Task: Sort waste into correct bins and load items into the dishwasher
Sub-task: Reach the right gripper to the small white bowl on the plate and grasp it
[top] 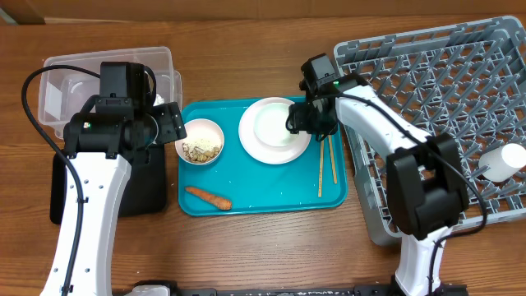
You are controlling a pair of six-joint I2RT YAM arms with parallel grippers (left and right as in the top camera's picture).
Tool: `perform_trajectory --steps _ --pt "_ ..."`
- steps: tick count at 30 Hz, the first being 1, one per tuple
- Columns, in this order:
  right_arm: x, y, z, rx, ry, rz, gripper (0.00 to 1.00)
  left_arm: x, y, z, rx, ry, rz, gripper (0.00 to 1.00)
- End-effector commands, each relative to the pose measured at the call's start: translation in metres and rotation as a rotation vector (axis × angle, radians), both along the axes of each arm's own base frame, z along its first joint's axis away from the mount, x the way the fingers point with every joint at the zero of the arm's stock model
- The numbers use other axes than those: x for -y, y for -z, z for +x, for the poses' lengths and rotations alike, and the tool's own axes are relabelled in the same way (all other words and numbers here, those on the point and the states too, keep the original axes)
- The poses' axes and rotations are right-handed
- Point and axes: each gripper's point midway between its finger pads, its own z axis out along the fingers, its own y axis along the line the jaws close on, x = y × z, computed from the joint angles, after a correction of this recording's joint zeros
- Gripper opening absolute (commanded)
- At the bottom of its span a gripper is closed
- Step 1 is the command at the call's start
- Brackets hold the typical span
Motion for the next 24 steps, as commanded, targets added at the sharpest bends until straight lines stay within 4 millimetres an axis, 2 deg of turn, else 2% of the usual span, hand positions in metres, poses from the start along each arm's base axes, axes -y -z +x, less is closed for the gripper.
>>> perform_trajectory --steps 1,6,7,16,19,24 --pt "-0.006 -0.001 0.006 0.017 0.016 0.005 0.55 -0.001 -0.004 0.002 0.01 0.004 0.009 0.79" --pt "-0.007 -0.002 0.009 0.028 0.017 0.01 0.28 -0.001 -0.004 0.002 0.01 0.004 0.009 0.79" --pt "-0.007 -0.002 0.009 0.028 0.017 0.009 0.26 -0.001 -0.004 0.002 0.01 0.004 0.009 0.79" --pt "0.001 -0.002 0.007 0.024 0.027 -0.02 0.2 -0.001 -0.003 0.001 0.002 0.006 0.006 0.79" --pt "0.004 -0.008 0.007 0.033 0.031 -0.036 0.14 -0.001 -0.003 0.001 0.003 0.005 0.006 0.79" --pt "0.007 -0.02 0.01 0.066 0.038 -0.044 0.11 -0.001 -0.003 0.001 0.002 0.006 0.006 0.79"
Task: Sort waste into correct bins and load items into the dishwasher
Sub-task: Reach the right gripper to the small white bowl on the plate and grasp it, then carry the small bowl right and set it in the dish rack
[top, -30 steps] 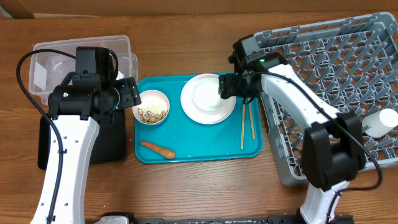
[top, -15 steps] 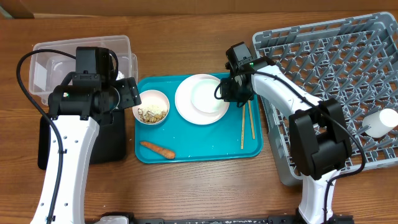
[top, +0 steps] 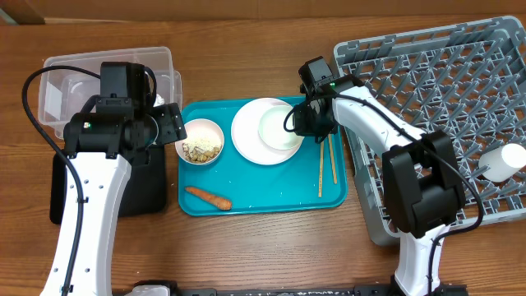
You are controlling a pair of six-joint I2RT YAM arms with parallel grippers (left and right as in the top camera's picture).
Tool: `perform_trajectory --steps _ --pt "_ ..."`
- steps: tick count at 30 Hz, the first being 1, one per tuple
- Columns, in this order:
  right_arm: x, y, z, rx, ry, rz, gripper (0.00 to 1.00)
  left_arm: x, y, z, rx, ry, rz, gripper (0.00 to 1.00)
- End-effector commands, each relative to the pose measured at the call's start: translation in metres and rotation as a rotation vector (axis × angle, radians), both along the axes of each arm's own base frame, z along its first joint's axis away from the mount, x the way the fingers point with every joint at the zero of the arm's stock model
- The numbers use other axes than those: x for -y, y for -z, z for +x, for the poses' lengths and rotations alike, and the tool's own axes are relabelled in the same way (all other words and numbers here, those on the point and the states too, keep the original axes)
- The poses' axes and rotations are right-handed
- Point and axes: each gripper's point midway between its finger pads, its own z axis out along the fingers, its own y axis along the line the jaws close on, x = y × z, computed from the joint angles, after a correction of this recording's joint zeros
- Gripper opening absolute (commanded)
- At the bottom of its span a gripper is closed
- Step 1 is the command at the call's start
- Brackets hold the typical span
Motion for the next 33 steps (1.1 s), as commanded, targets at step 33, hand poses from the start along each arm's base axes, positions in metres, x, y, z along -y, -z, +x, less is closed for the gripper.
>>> perform_trajectory --steps 33 --pt "0.181 -0.257 0.049 0.737 0.399 -0.535 0.04 0.0 -0.004 0.004 0.016 0.006 0.006 0.8"
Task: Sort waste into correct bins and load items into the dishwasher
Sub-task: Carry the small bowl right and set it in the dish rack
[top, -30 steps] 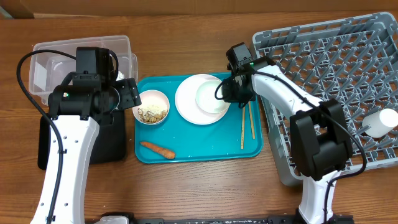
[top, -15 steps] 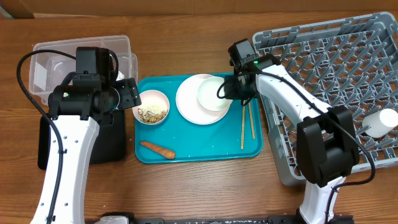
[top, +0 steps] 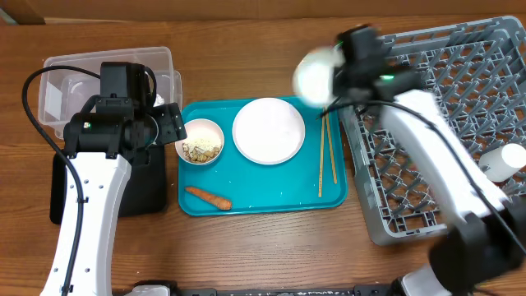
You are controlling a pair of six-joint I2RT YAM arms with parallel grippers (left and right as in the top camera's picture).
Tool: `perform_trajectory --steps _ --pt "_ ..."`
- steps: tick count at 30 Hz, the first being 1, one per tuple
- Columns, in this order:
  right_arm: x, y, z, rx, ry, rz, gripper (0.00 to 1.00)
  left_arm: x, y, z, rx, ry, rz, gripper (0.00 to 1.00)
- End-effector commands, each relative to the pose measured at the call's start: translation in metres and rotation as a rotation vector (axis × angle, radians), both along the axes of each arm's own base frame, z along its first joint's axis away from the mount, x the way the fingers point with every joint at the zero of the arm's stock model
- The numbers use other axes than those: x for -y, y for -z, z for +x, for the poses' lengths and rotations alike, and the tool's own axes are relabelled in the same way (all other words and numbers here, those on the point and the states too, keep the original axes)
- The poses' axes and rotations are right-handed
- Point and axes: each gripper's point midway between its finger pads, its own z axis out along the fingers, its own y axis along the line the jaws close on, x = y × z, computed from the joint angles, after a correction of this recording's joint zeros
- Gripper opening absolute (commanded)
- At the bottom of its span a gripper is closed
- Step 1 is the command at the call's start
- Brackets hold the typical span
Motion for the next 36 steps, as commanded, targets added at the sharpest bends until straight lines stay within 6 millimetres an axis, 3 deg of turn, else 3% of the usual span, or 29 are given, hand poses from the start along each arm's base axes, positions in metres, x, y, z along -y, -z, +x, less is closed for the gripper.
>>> perform_trajectory --steps 1,5,12,18,21,27,32,36 --pt "0.097 -0.079 0.002 0.218 0.294 -0.288 0.04 0.0 -0.004 0.004 0.016 0.007 0.006 0.8" --pt "0.176 -0.1 -0.005 0.274 0.557 -0.431 0.04 0.0 -0.004 0.004 0.016 0.006 0.006 0.8" --pt "0.283 -0.099 -0.024 0.283 0.909 -0.592 0.04 0.0 -0.004 0.003 0.014 0.006 0.006 0.81" --pt "0.349 -0.082 -0.033 0.218 1.061 -0.741 0.04 0.0 -0.004 0.003 0.012 0.006 0.006 0.81" --pt "0.374 -0.064 -0.032 0.161 1.075 -0.786 0.04 0.0 -0.004 0.003 0.013 0.006 0.006 0.81" --pt "0.388 -0.012 -0.02 0.048 1.031 -0.805 0.04 0.001 -0.004 0.003 0.012 0.009 -0.002 0.82" --pt "0.364 0.036 -0.005 -0.019 0.955 -0.766 0.04 0.004 -0.004 0.003 0.012 0.016 -0.015 0.82" --pt "0.341 0.054 -0.003 -0.035 0.932 -0.708 0.04 0.004 -0.004 0.003 0.012 0.016 -0.015 0.82"
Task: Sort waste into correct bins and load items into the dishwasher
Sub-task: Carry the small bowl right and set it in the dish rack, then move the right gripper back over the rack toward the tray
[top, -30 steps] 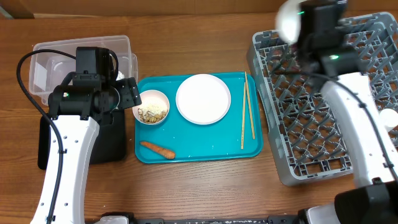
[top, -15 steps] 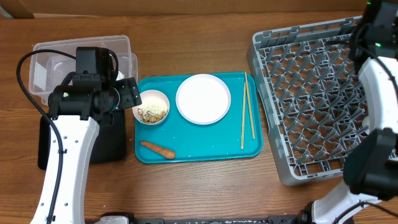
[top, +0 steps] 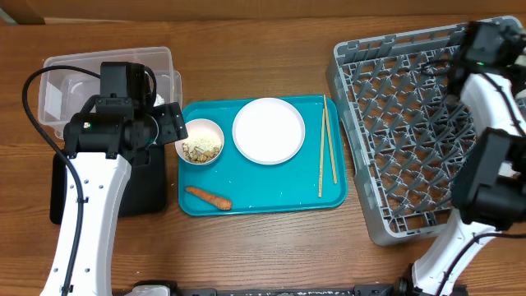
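On the teal tray [top: 246, 201] lie a white plate [top: 269, 130], a small bowl of food scraps [top: 202, 141], a carrot [top: 208, 197] and a pair of chopsticks [top: 326, 148]. The grey dish rack [top: 403, 123] stands to the right. My left gripper [top: 174, 124] hovers just left of the scrap bowl, its fingers spread and empty. My right gripper [top: 475, 51] is over the rack's far right corner; the arm hides its fingers. The small white bowl it carried does not show.
A clear plastic bin [top: 74, 70] stands at the back left, with a black bin [top: 144, 193] in front of it under the left arm. The right arm lies across the rack's right side.
My right gripper has moved from above the tray's far right corner, where it held a small white bowl, to the rack's far right corner. The bowl is out of sight. The left arm is unchanged.
My right gripper was at a small white bowl standing on the plate, and plate and bowl then sat slightly further left. Then the bowl was up in the gripper near the rack's left edge. Now the plate is bare and the gripper is over the rack.
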You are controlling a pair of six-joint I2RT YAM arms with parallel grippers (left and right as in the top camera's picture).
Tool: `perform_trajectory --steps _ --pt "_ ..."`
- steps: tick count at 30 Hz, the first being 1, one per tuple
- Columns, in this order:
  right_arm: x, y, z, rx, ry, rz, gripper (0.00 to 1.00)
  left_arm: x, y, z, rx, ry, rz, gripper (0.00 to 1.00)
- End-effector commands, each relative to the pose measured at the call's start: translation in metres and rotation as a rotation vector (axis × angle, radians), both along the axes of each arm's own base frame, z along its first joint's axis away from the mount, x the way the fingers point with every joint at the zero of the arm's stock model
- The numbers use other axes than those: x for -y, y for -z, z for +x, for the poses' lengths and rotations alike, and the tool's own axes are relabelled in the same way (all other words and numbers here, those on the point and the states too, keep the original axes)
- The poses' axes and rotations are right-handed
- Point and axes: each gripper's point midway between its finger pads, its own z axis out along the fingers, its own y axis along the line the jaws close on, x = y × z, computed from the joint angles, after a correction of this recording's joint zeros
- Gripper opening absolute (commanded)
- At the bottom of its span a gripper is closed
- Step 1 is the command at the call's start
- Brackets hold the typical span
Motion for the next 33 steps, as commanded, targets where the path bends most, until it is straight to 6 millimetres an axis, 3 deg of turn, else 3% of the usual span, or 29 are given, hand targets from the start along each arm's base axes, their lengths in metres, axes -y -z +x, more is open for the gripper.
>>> perform_trajectory --steps 1,7,11,15,19,22,28,33 --pt "-0.023 0.011 0.01 0.08 -0.028 0.056 0.04 0.002 -0.004 0.002 0.01 0.013 -0.007 0.82" --pt "-0.06 0.035 0.013 -0.027 -0.121 0.168 0.08 0.002 -0.004 0.002 0.011 0.013 -0.007 0.82" --pt "-0.08 0.05 0.013 -0.081 -0.17 0.25 0.38 0.002 -0.004 0.002 0.01 0.013 -0.007 0.82" --pt "-0.085 0.045 0.007 -0.049 -0.149 0.264 0.72 0.002 -0.004 0.002 0.009 0.013 -0.007 0.82" --pt "-0.096 0.022 0.006 -0.009 -0.204 0.333 0.77 0.002 -0.003 0.001 0.005 0.013 -0.007 0.83" --pt "-0.117 -0.009 0.013 0.031 -0.345 0.436 0.8 0.002 -0.003 0.001 0.005 0.013 -0.008 0.83" --pt "-0.204 -0.068 0.021 0.18 -0.751 0.737 0.86 0.002 -0.003 0.001 0.006 0.013 -0.007 0.85" --pt "-0.271 -0.09 0.011 0.201 -0.959 0.905 0.88 0.002 -0.004 0.002 0.01 0.013 -0.007 0.87"
